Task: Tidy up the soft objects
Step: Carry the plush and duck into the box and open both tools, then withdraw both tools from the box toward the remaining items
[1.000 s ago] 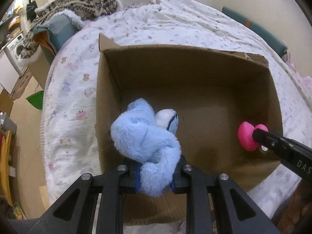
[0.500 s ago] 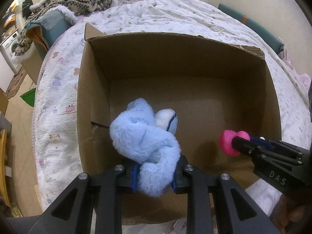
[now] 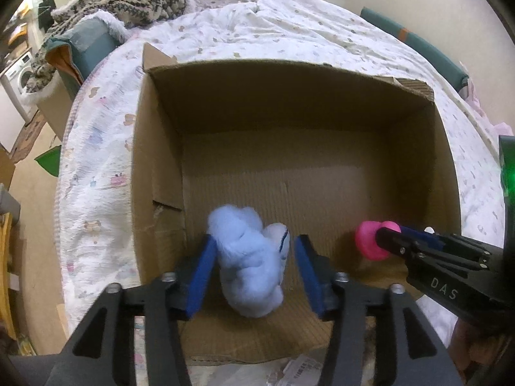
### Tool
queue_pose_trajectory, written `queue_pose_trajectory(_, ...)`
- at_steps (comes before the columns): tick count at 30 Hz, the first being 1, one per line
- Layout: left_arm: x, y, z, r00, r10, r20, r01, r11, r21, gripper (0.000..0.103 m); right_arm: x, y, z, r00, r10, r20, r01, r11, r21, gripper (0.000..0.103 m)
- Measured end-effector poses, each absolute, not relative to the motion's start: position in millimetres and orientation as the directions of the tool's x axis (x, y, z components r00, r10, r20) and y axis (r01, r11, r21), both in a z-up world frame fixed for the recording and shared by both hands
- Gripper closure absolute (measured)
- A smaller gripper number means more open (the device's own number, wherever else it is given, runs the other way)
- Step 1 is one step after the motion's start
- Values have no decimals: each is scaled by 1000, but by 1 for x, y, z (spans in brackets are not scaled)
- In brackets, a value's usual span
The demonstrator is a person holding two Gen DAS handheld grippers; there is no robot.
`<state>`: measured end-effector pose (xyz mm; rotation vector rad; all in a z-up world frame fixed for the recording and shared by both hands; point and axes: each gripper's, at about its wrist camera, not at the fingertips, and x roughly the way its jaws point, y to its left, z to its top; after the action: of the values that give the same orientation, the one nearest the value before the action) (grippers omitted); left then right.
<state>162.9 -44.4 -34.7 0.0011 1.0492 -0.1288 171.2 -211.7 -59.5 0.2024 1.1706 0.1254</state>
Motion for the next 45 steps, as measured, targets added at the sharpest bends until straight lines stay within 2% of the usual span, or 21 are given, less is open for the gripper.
queue_pose_trajectory(2, 161, -45, -33, 496, -103, -862, 104, 993, -58, 49, 171, -213, -60, 387, 204, -899, 7, 975, 224, 73)
queue_pose_trajectory(4, 163, -44, -32, 492, -114, -863, 105, 992, -72, 39, 171, -214, -60, 390, 206, -898, 9, 974, 227, 73)
queue_pose_trajectory(12, 158, -45, -27, 517, -83, -852, 92, 995, -41, 38, 171, -223, -56, 406, 242, -881, 21, 962, 274, 71)
queue_pose_trajectory(14, 158, -45, -25, 524, -85, -848, 94, 995, -42, 38, 170, -227, -53, 414, 252, -875, 24, 958, 287, 55)
queue_pose_trajectory(15, 158, -43, -24, 528, -82, -845, 92, 995, -39, 38, 169, -228, -51, 425, 252, -869, 25, 957, 290, 36)
queue_pose_trajectory(16, 158, -42, -23, 531, -82, -843, 92, 995, -39, 38, 168, -228, -48, 439, 258, -860, 21, 954, 298, 35)
queue_pose_trajectory(25, 157, -34, -18, 548, -74, -833, 72, 997, -41, 38, 160, -220, -34, 475, 240, -847, -18, 964, 264, 35)
queue_pose_trajectory(45, 108, -22, 11, 593, -60, -803, 46, 998, -40, 38, 124, -231, 3, 551, 241, -799, 4, 957, 291, 35)
